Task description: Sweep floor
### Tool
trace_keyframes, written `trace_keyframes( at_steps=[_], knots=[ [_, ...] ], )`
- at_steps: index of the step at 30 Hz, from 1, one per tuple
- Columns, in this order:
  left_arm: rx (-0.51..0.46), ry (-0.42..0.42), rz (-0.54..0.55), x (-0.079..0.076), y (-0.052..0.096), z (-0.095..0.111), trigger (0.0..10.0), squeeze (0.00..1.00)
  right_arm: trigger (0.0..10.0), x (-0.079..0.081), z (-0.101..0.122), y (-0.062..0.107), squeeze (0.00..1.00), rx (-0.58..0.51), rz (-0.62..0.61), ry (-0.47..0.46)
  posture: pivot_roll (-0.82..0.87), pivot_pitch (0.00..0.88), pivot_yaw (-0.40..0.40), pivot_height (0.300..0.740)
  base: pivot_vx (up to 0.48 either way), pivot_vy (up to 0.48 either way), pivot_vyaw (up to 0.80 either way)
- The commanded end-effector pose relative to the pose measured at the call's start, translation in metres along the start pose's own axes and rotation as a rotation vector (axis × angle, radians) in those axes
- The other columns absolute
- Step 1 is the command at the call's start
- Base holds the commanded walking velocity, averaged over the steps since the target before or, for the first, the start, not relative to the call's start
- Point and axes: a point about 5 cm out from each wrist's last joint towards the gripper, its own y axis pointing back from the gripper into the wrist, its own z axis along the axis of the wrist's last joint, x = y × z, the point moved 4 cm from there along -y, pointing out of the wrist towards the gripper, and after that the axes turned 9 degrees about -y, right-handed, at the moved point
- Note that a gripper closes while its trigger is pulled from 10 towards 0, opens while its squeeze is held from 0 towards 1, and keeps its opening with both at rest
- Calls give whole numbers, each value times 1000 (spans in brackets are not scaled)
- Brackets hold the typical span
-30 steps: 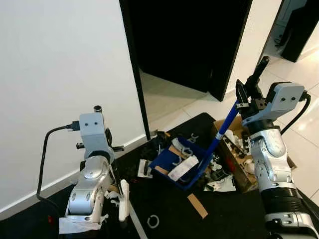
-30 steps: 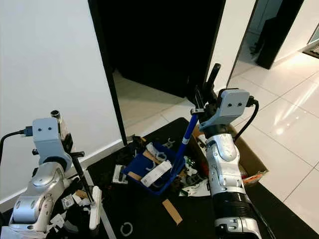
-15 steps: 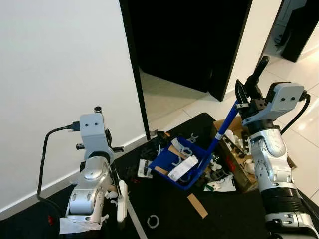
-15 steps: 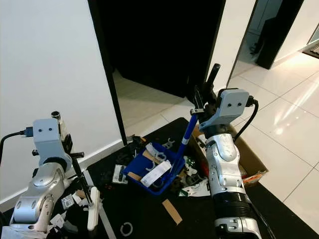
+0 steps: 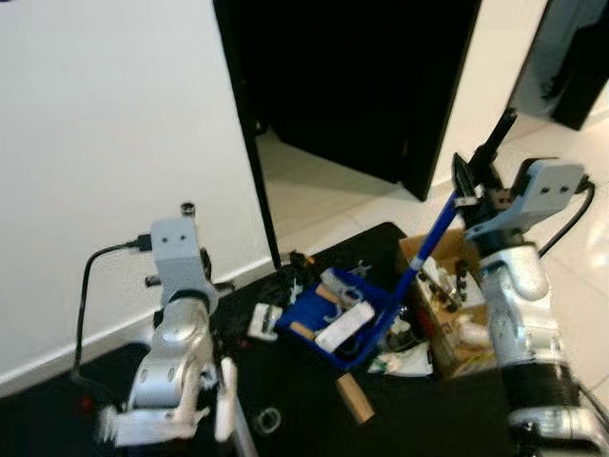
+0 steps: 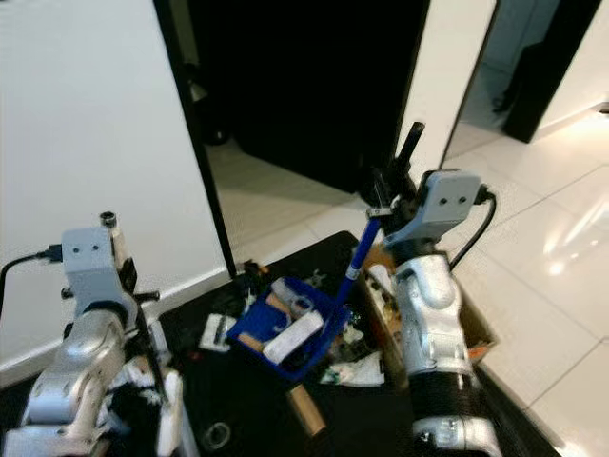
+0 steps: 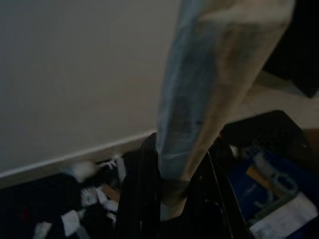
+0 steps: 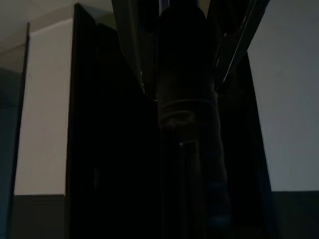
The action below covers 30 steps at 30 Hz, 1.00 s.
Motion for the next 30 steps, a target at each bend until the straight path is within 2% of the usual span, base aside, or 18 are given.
trace_keyframes(
  at_steps=[1,9,30],
  knots=[
    [-22,-7,17,3,0,3,10000,0,10000,1,15,-3,0,-69,2,-14,61,142,78,740,0,-356,0],
    [-21,-5,16,2,0,3,10000,0,10000,1,15,-3,0,-69,2,-15,59,142,78,740,0,-317,0],
    [-8,22,19,1,0,0,10000,0,10000,1,14,-2,0,-63,6,-14,54,143,73,740,0,0,0]
  ],
)
